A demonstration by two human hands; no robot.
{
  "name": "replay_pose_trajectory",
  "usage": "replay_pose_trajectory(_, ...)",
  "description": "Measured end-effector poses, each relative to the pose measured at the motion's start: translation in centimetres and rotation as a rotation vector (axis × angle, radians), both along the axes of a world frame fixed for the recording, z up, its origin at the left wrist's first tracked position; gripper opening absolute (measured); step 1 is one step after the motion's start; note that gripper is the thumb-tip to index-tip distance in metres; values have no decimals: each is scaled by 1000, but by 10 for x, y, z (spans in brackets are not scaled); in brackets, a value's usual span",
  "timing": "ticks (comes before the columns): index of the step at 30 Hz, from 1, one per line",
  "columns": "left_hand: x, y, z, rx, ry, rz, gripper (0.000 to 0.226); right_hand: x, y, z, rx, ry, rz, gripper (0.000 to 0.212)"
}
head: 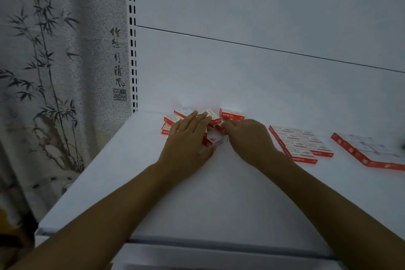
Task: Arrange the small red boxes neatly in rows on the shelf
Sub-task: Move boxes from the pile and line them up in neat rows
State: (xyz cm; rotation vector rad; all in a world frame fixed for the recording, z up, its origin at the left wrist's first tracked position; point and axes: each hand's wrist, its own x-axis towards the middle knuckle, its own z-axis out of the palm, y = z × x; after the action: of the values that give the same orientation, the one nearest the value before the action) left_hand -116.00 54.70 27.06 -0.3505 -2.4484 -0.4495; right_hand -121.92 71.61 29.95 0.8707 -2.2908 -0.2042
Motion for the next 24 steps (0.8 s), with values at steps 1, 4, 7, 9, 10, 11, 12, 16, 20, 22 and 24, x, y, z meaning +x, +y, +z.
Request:
replay_pose_trajectory(1,0,-1,0,22,2,-6,71,5,1,5,-26,2,-4,21)
replay_pose_trajectory(4,4,-3,2,129,13,-30,64,26,7,19,-313,-169,39,23)
replay_pose_trajectory(7,10,0,9,288,18,-42,57,44,12,29,-802,-677,189,19)
replay_pose_trajectory(9,14,1,13,322,48,-45,52,55,13,30,-1053,-961,275,18)
replay_pose_trajectory(10,15,2,14,319,67,-57,50,59,13,28,-1110,-1025,293,19)
replay_pose_trajectory(11,16,2,15,306,84,-70,48,62,14,25,-1141,-1052,306,20)
replay_pose_trajectory(12,16,2,15,288,96,-83,47,65,14,20,-1170,-1057,315,20)
replay_pose_trajectory(16,17,5,15,236,76,-116,43,70,15,6,-1244,-1041,321,21)
replay_pose_trajectory(20,16,2,16,226,47,-150,38,72,14,2,-1207,-1036,313,22)
replay_pose_trajectory(22,16,0,17,215,46,-178,40,72,14,2,-1233,-1060,304,22)
replay_pose_trajectory(24,18,-1,18,213,37,-201,45,74,15,3,-1305,-1127,285,21)
